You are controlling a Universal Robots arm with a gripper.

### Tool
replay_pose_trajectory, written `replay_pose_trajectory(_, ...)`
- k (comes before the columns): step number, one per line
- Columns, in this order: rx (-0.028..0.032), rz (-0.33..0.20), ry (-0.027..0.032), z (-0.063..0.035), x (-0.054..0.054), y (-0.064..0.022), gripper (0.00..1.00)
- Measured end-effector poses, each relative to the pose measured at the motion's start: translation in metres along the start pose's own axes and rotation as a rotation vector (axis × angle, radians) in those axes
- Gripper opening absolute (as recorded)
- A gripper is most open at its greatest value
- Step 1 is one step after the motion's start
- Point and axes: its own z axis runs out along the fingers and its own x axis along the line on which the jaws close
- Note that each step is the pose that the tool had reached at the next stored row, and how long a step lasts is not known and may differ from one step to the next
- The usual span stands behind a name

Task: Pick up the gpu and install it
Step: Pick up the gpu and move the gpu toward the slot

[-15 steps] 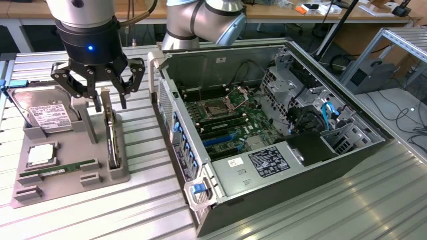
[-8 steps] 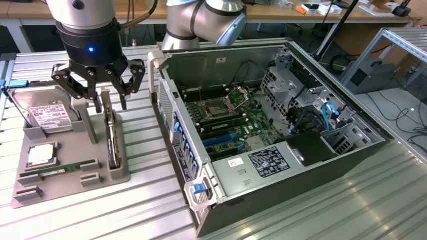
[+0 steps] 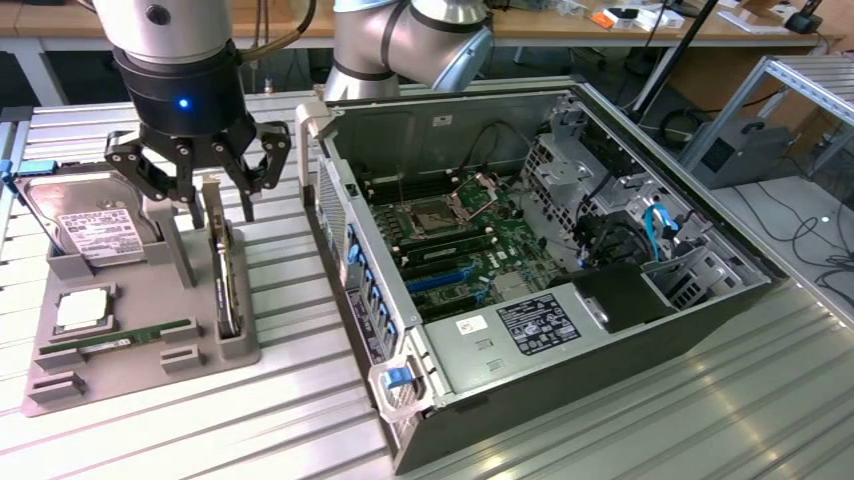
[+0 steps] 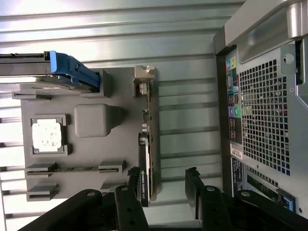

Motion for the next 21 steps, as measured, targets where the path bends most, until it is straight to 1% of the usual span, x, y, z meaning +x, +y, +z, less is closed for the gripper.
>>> replay_pose_trajectory(21,0.0000,0.000,0.0000,0.0066,0.0002,0.0000,0.50)
